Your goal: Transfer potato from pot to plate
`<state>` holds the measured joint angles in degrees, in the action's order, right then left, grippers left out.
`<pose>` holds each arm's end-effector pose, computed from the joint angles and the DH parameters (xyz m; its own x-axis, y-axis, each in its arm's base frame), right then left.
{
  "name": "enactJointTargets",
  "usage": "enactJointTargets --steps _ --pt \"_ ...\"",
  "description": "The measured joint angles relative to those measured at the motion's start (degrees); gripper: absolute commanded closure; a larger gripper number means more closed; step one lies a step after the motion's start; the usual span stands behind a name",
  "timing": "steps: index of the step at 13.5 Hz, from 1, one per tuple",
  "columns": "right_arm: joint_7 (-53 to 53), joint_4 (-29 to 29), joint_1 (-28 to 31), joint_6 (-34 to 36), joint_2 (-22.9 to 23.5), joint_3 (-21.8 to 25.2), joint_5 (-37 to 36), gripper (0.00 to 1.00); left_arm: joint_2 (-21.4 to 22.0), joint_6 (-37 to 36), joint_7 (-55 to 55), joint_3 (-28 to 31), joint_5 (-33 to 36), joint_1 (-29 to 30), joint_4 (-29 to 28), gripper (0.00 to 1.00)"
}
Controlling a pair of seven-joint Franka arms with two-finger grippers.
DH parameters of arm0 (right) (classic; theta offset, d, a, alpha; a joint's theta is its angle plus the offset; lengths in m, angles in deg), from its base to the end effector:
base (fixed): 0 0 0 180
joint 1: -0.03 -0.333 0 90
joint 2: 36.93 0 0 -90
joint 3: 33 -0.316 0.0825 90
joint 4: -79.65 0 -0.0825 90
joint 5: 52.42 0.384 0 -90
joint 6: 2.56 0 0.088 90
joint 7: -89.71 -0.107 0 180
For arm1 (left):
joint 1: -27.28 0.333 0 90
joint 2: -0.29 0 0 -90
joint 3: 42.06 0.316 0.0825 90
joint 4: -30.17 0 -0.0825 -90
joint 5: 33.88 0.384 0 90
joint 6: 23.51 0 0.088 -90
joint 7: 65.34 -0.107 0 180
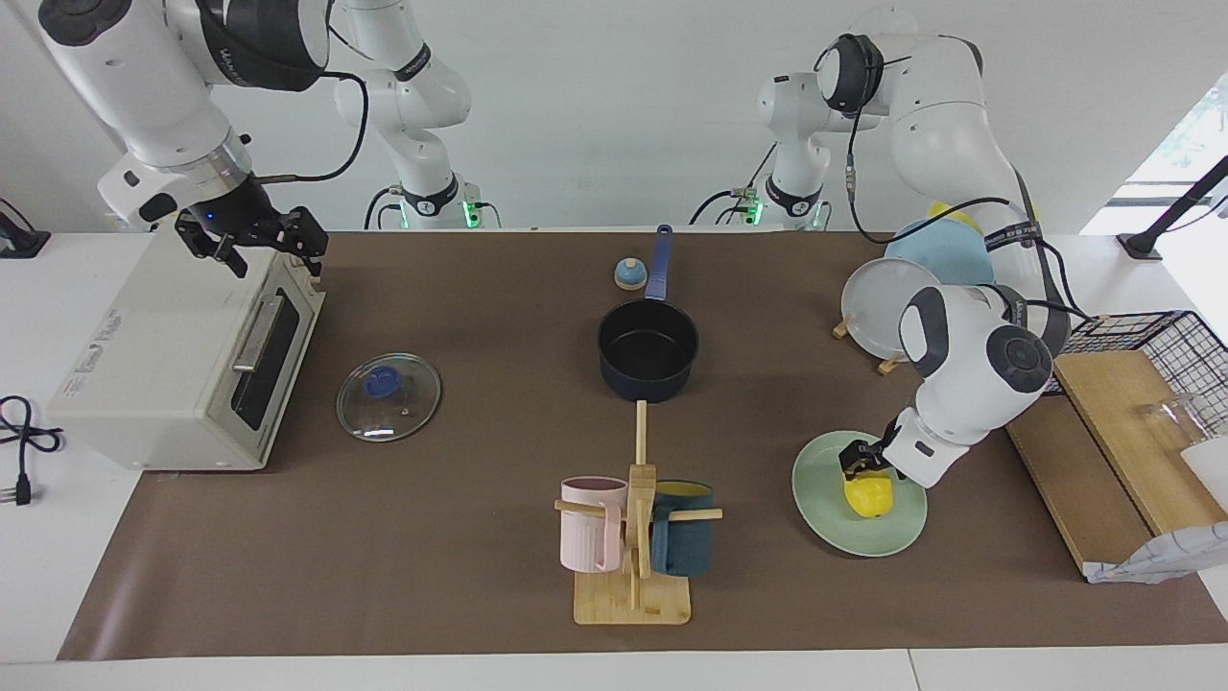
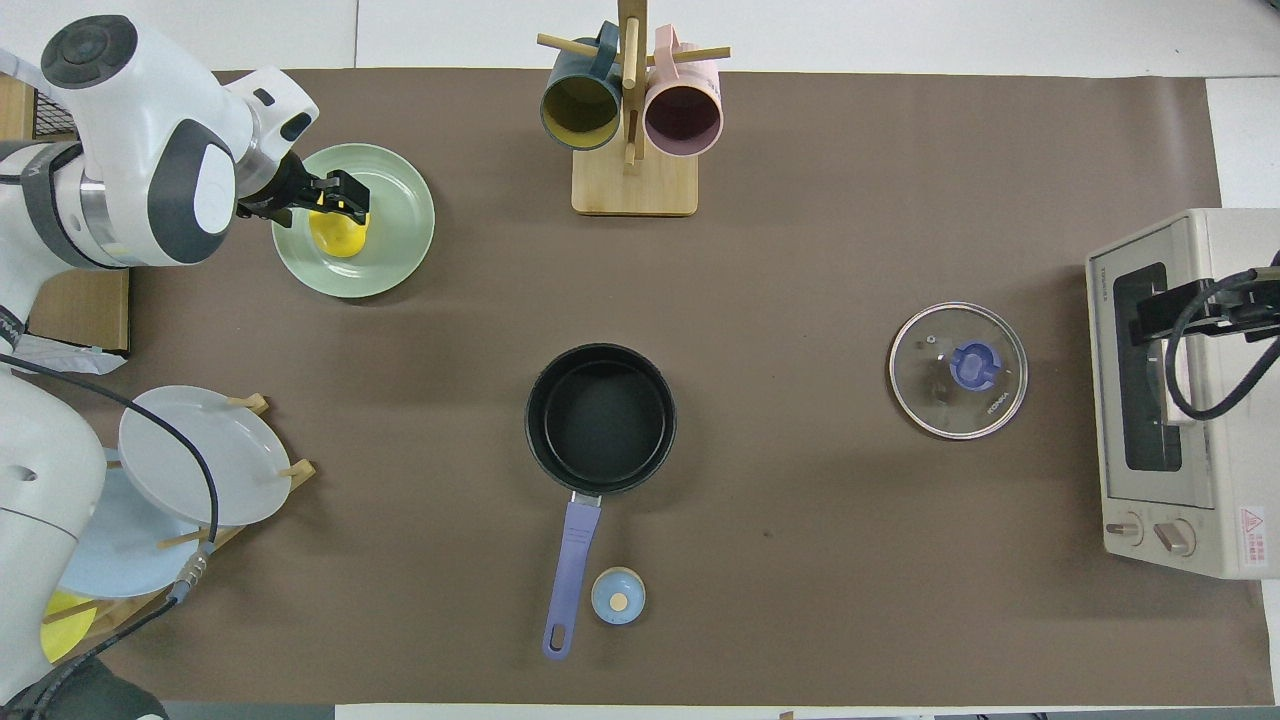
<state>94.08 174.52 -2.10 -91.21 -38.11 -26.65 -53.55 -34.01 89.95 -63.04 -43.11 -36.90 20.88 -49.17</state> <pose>0.5411 -0.0427 0.5939 0.9960 0.0027 -0.0890 0.0036 -0.9999 0.0106 0.7126 -0.0939 0.3620 0.9978 -0.0658 -0.0061 -0.0653 -0.9962 0.0584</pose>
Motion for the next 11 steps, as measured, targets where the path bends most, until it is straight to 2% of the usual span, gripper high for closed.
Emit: enactJointTargets --steps 2,8,11 --pt "0.0 0.0 0.0 0.2 -0.2 0.0 0.0 0.0 3.9 -1.9 0.0 0.2 0.0 0.7 0.1 0.0" --pt "-1.2 -0.1 -0.1 0.2 -0.3 -0.6 0.0 0.0 22.1 -19.3 0.1 2.2 0.0 2.8 0.1 0.0" --pt "-1.3 -0.2 -0.2 0.2 -0.3 -0.6 0.0 0.0 29.4 -27.4 0.1 2.2 0.0 2.9 -0.9 0.0"
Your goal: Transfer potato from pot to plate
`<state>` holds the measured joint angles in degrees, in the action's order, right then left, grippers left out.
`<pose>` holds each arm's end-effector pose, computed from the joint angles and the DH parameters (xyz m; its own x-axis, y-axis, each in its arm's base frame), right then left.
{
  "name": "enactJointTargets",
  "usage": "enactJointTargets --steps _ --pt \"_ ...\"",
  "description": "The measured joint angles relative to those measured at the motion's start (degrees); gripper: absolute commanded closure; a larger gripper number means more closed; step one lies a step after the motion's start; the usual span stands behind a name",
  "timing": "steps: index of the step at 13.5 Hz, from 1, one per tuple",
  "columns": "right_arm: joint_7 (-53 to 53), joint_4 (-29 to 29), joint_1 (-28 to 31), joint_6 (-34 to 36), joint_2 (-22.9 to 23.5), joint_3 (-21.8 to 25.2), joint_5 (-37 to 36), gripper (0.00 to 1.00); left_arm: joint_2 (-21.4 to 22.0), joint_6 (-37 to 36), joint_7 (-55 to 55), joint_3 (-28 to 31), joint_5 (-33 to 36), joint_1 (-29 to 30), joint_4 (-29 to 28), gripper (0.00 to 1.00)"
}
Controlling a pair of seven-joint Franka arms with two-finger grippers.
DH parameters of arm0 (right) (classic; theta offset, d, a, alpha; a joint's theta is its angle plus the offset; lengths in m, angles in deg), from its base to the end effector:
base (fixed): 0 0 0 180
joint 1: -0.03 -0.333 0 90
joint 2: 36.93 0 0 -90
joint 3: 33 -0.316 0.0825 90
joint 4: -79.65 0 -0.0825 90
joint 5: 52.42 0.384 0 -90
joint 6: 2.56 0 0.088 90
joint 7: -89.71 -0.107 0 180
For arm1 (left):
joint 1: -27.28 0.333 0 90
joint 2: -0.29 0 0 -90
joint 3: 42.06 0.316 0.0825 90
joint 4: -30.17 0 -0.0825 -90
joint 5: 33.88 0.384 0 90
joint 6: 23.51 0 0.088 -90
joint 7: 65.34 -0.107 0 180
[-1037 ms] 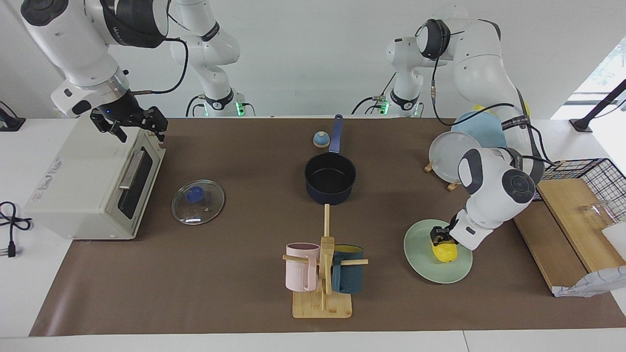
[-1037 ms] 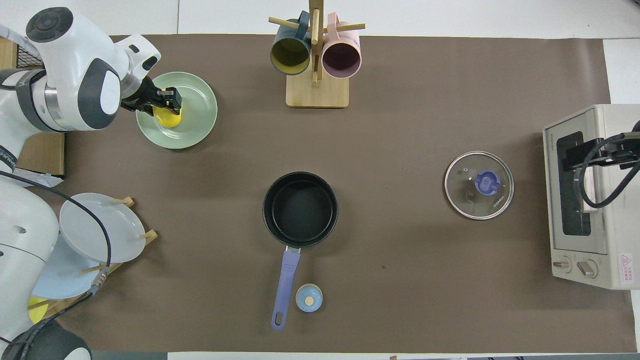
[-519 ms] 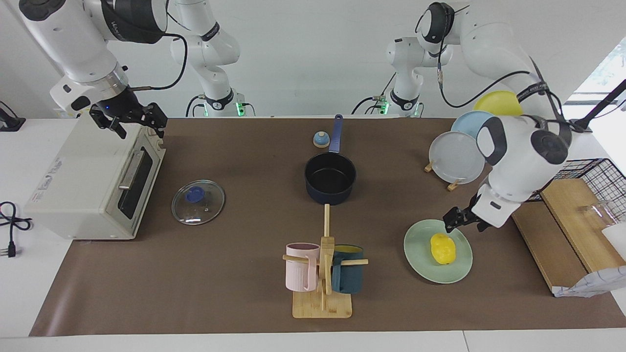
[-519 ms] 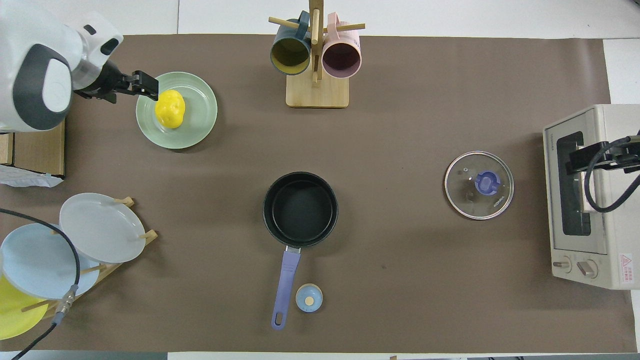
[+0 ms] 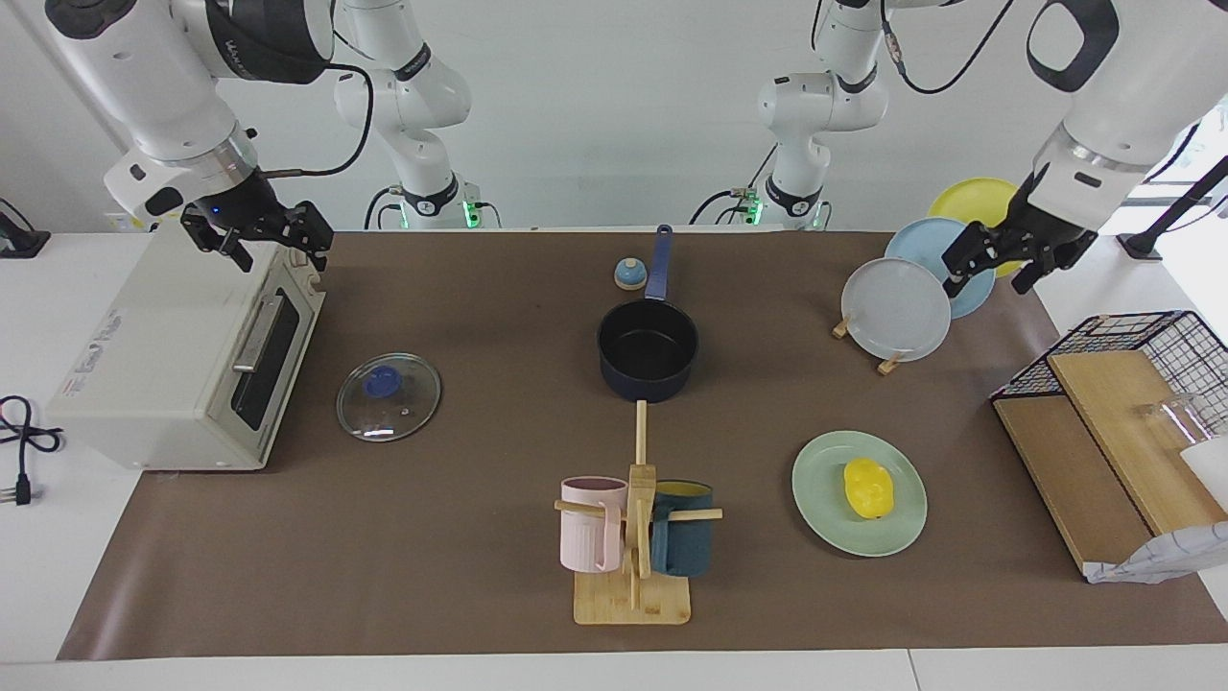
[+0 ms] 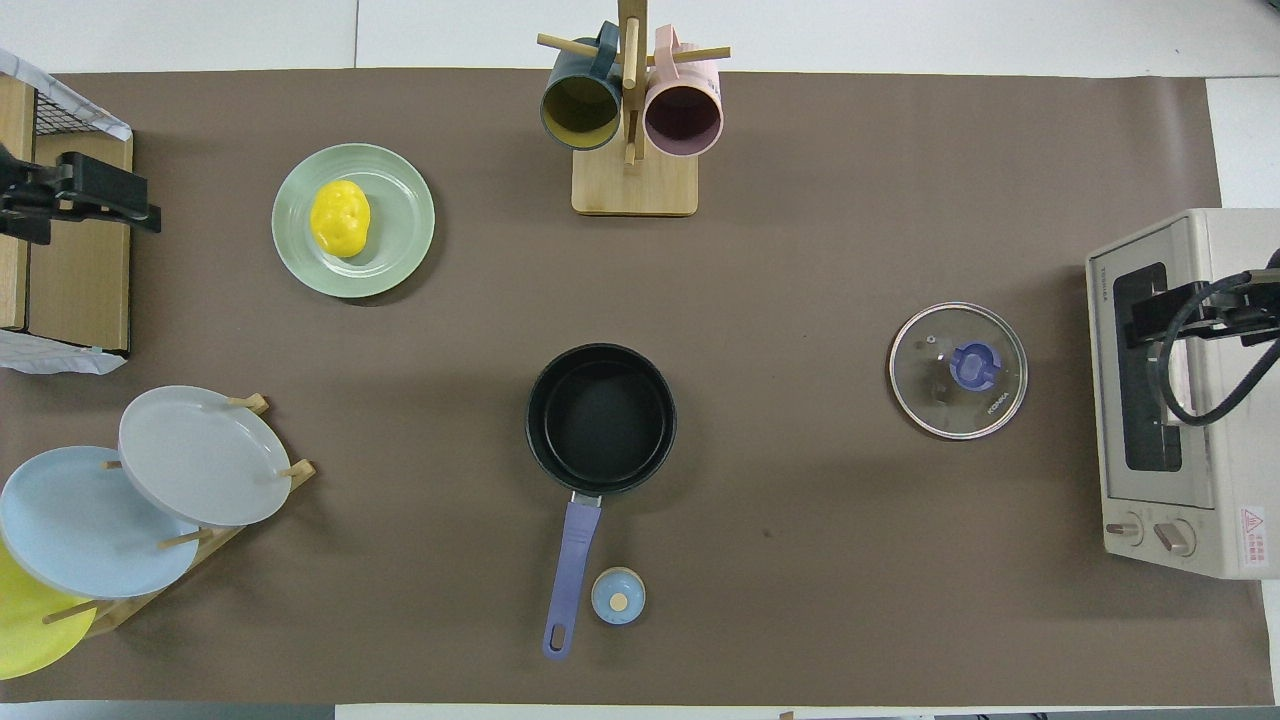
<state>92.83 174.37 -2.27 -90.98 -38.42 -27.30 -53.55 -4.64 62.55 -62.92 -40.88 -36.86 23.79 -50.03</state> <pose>0.5399 -0.0349 0.5977 0.9964 -0.0050 -0.0848 -0.0039 -0.9999 0.0125 0.5739 -0.0296 0.6501 0.9999 -0.0018 0.0142 -0.0025 -0.9987 0.0507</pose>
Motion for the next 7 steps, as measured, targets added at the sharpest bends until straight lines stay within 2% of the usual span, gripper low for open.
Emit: enactJointTargets --steps 3,7 --pt "-0.1 0.0 0.0 0.0 0.0 0.0 0.0 0.0 4.8 -2.5 0.0 -0.1 0.0 0.0 -5.4 0.0" --pt "-0.1 0.0 0.0 0.0 0.0 0.0 0.0 0.0 7.8 3.0 0.0 -0.4 0.4 0.0 -13.5 0.0"
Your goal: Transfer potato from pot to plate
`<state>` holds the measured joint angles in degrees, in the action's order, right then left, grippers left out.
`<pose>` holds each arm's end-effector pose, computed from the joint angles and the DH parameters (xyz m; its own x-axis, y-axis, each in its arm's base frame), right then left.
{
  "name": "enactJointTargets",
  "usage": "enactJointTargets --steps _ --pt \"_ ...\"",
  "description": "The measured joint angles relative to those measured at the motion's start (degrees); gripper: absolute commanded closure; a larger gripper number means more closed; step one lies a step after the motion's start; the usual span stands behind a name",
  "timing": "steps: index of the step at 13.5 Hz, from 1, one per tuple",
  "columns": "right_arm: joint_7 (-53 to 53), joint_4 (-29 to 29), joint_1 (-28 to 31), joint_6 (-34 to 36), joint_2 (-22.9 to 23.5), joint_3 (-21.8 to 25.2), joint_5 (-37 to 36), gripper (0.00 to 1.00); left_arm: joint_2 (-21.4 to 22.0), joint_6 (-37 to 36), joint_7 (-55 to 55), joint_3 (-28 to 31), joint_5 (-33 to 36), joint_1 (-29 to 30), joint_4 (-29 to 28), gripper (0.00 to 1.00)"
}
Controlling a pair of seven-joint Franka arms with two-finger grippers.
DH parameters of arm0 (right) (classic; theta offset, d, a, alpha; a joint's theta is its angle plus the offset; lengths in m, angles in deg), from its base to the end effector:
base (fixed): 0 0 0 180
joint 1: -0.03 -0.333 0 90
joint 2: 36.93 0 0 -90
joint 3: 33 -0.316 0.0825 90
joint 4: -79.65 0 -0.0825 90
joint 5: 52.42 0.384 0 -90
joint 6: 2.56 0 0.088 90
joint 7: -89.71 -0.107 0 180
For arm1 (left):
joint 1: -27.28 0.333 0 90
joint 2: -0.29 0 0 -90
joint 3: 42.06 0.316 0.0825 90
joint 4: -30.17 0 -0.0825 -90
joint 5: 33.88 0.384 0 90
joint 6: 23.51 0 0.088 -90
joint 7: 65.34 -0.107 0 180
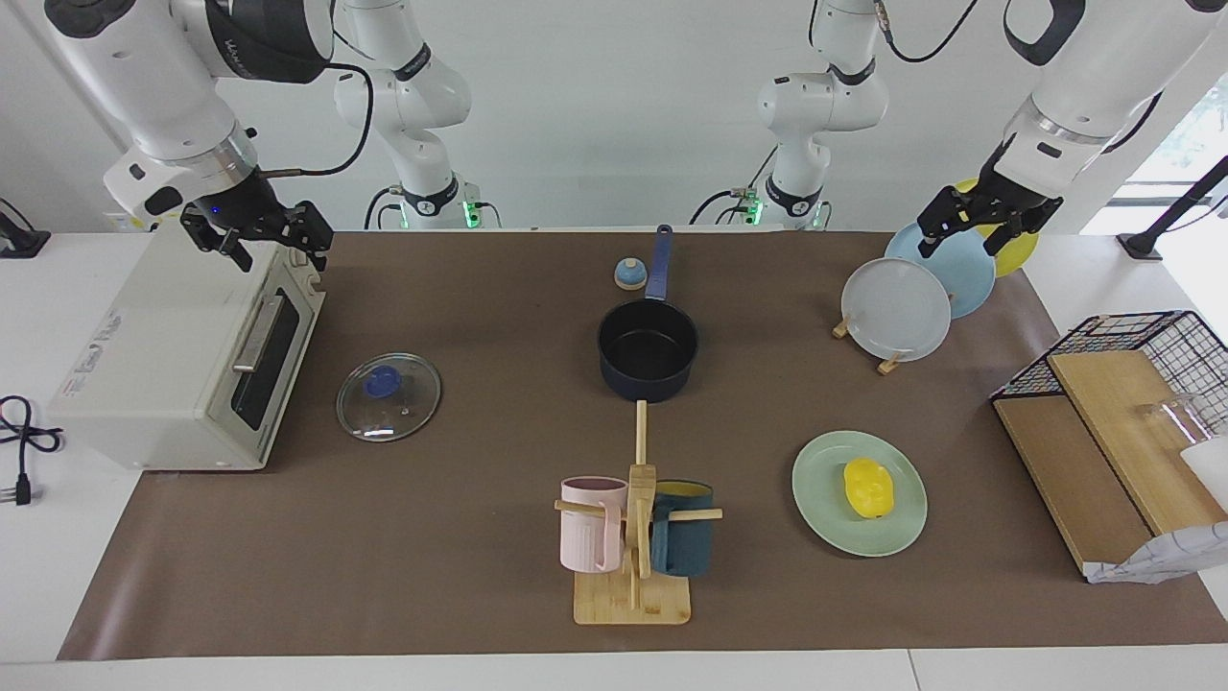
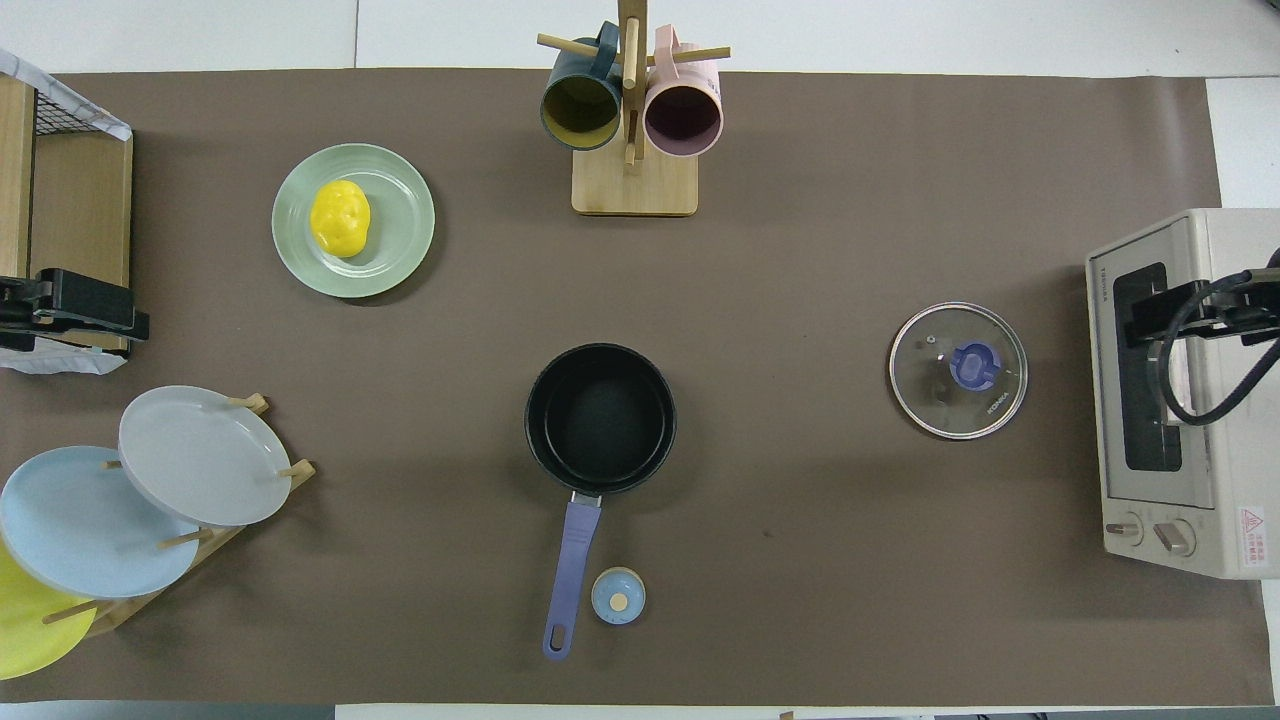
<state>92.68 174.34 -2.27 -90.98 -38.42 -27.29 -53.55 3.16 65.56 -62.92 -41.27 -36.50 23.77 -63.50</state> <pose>0.5399 -0.0350 0.5980 0.9964 -0.0078 -0.0842 -0.0067 -0.9999 0.0128 0.5356 -0.0302 0.6204 0.9995 -0.0060 -0.0321 -0.0046 -0.9990 0.0451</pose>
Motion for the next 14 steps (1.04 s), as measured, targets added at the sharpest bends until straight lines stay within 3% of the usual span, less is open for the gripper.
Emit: enactJointTargets --steps 6,14 --pt "0.0 0.0 0.1 0.0 0.0 0.1 0.0 0.0 -0.2 -1.9 0.0 -0.6 1.9 0.0 2.9 0.0" --pt "0.0 0.0 0.1 0.0 0.0 0.2 0.0 0.0 -1.3 -2.1 0.0 -0.8 1.6 0.0 1.9 0.0"
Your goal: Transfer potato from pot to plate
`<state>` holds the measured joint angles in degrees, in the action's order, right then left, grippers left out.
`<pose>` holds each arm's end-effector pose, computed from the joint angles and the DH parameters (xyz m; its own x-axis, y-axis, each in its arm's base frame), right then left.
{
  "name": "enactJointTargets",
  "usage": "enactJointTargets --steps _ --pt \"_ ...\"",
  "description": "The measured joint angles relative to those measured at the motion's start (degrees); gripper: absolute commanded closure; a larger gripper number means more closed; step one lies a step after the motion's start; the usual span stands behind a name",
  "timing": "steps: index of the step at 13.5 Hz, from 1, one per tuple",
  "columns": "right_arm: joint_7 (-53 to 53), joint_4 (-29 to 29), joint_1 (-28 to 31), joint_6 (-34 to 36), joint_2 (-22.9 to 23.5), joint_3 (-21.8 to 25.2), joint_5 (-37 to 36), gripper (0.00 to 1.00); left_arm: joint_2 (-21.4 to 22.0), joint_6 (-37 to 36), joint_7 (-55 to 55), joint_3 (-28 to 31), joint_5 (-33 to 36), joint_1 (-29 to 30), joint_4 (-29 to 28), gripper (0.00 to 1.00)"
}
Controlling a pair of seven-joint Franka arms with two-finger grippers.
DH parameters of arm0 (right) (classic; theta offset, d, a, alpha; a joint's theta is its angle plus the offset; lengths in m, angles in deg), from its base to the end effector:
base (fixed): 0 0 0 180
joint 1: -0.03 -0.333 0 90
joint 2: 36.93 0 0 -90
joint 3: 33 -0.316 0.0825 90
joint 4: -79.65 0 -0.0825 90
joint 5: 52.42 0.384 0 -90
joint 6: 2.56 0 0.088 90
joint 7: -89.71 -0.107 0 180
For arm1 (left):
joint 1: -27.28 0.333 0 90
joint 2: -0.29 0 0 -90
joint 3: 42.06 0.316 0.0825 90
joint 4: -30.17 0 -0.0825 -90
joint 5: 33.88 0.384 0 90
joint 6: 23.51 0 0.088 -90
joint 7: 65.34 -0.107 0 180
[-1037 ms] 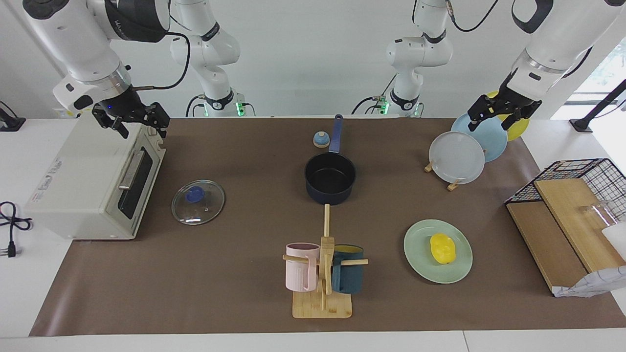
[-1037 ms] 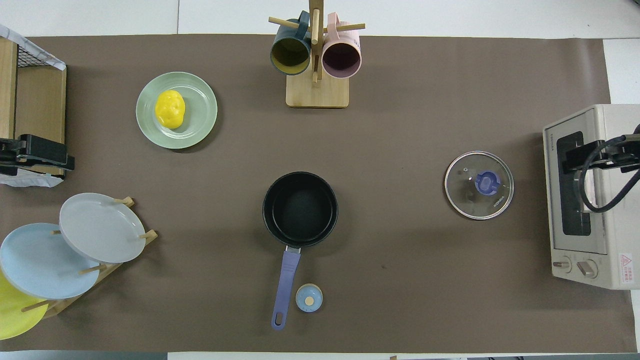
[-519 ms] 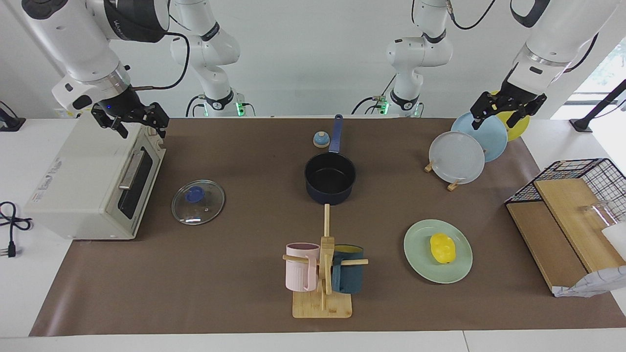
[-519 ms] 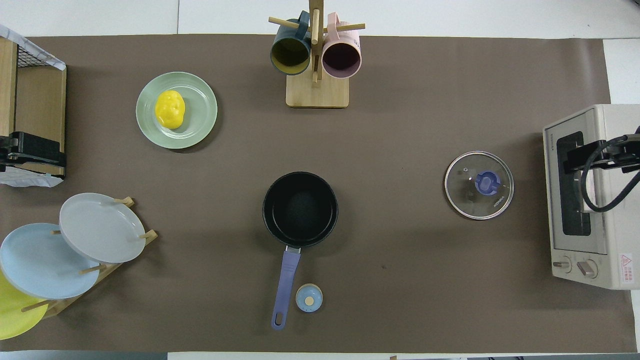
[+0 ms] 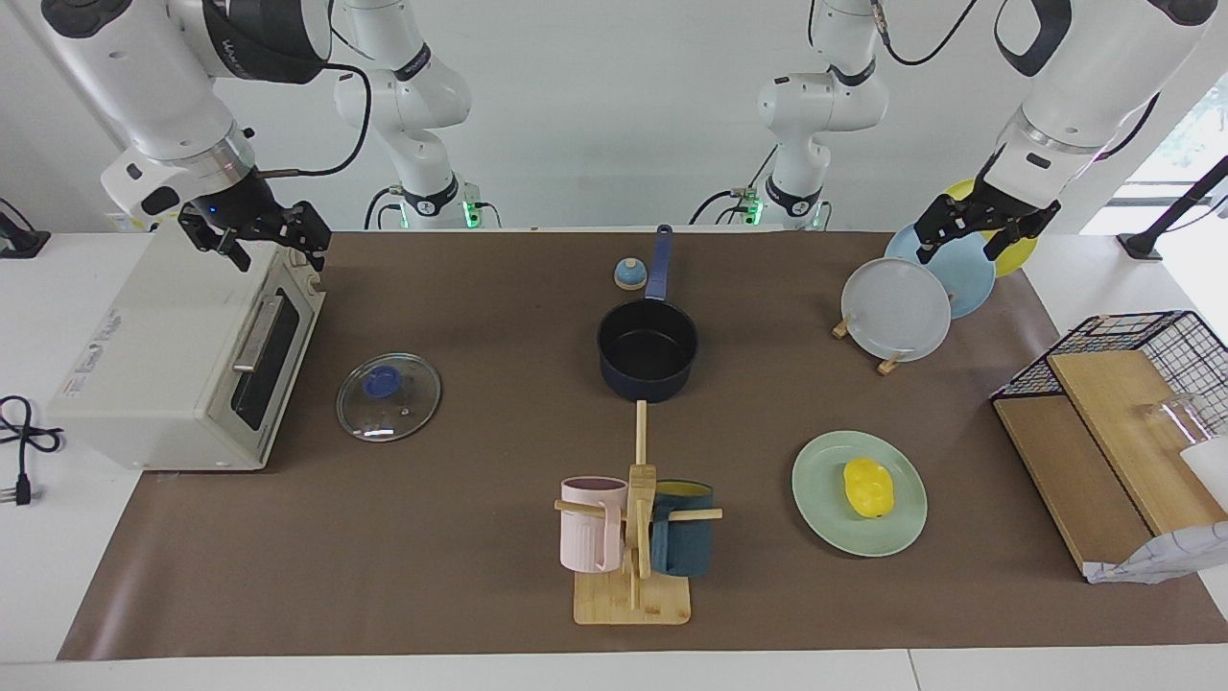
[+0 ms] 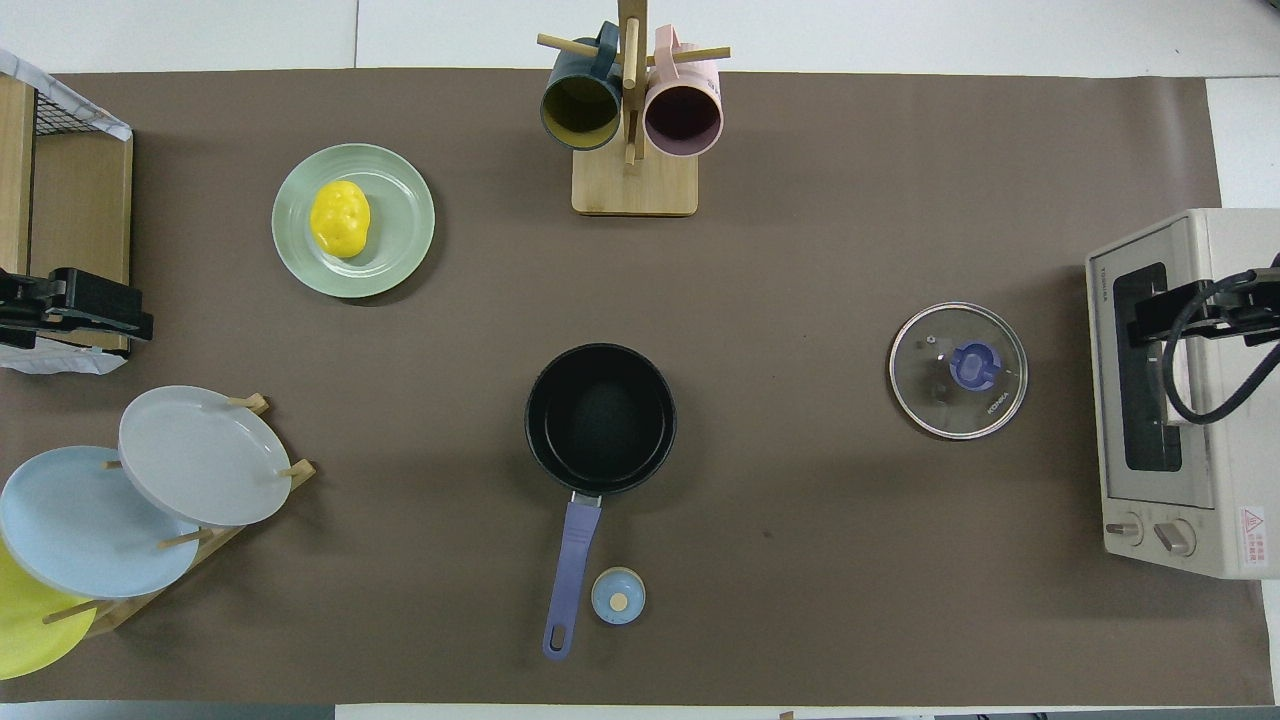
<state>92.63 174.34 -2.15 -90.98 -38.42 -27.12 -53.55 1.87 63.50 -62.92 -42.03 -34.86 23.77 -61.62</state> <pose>0.5398 -0.0378 0.5980 0.9964 -0.0137 -0.0842 -0.0126 -0.9998 0.0128 0.5388 -0.0347 0.6205 0.9982 -0.0193 -0.0565 -0.0185 -0.9997 0.0147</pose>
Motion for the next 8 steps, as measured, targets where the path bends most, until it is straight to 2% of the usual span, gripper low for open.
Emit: enactJointTargets --steps 8 --pt "0.0 0.0 0.0 0.0 0.0 0.0 0.0 0.0 0.0 0.0 -2.8 0.0 0.0 0.0 0.0 0.0"
